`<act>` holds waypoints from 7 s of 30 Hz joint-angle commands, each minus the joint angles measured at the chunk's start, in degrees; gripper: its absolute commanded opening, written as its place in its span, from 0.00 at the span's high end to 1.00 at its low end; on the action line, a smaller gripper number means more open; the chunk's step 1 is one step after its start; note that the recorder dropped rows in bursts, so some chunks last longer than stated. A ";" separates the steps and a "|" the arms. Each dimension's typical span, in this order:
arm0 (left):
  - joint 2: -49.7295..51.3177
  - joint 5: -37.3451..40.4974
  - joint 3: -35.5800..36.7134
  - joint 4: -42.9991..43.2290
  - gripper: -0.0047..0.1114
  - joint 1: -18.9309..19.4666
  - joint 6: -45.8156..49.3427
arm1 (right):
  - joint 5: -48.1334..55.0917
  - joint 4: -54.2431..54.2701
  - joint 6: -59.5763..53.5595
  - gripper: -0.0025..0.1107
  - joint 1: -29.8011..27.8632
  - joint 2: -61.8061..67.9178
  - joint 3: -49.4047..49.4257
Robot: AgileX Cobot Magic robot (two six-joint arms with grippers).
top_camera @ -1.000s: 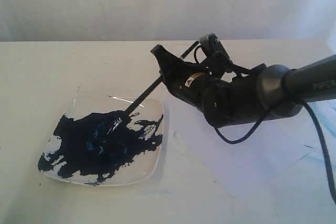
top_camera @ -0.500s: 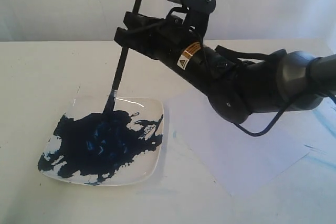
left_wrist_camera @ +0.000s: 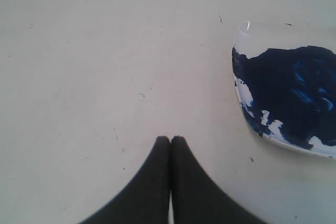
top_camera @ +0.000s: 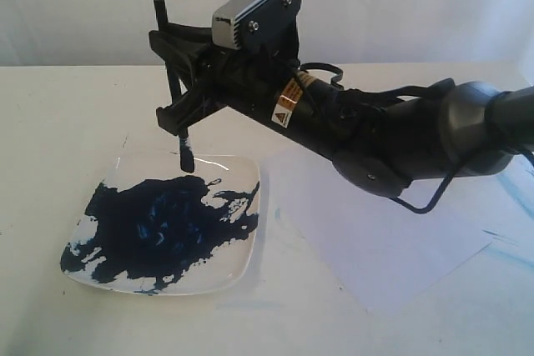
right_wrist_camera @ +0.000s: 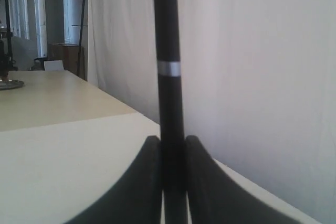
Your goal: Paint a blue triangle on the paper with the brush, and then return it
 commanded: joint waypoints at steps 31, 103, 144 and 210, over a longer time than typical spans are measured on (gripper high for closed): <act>-0.04 0.08 0.21 -0.35 0.96 -0.24 -0.35 | 17.20 3.36 7.04 0.98 -0.46 -21.34 2.12; 40.07 -39.15 -28.40 67.27 0.96 -1.81 -71.34 | 28.42 -2.50 32.47 0.98 -35.38 -43.03 21.71; 120.09 -69.83 -80.25 97.53 0.96 -29.28 -105.01 | 28.36 10.65 20.82 0.98 -35.82 -35.13 21.71; 123.16 33.82 -95.80 -51.45 0.96 -30.29 68.78 | 27.94 10.44 20.82 0.98 -35.82 -34.91 21.71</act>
